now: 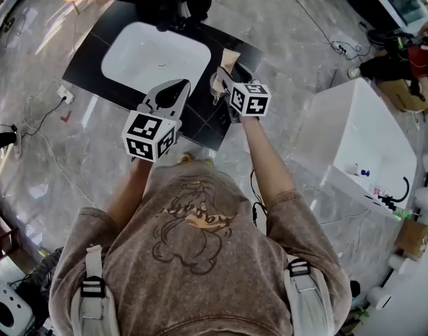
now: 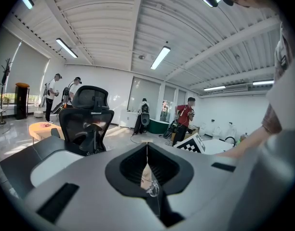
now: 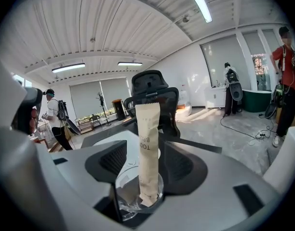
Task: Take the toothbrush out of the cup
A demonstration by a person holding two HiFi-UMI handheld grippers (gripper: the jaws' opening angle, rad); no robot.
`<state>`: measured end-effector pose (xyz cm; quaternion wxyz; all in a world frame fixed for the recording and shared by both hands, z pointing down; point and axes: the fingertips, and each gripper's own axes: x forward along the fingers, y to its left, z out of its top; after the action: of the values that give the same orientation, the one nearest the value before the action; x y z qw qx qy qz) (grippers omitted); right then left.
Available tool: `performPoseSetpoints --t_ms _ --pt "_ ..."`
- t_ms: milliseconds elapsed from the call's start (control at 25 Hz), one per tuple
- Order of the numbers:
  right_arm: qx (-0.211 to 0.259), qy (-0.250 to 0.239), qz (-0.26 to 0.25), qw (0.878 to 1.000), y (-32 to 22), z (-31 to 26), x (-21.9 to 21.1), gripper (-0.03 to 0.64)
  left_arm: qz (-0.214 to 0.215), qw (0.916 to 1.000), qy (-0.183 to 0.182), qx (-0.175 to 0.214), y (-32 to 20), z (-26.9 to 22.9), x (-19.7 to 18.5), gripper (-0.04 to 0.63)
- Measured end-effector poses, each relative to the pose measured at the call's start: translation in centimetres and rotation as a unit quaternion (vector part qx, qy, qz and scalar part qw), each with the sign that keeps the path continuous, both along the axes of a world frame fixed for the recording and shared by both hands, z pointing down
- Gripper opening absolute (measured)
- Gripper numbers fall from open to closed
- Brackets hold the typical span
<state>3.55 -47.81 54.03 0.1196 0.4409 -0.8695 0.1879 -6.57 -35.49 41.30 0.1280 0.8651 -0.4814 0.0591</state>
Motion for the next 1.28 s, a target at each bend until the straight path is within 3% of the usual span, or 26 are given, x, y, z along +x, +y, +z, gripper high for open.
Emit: performPoseSetpoints --t_ms 520,760,1280 --pt "-0.02 0.021 -0.017 0.999 0.0 2.0 -0.4 0.201 -0.009 0.9999 0.001 -0.006 -0.3 0.4 -0.8 0.017" --pt "-0.022 0.024 -0.01 0.999 -0.1 2.4 -0.1 0.121 -0.013 0.9998 0.002 -0.012 -0.4 1.1 -1.0 0.017" --pt "-0.006 0.013 -0.01 1.0 0.5 0.6 0.6 0.098 -0.009 0.9998 0.007 -0.018 -0.2 1.3 -0.5 0.017"
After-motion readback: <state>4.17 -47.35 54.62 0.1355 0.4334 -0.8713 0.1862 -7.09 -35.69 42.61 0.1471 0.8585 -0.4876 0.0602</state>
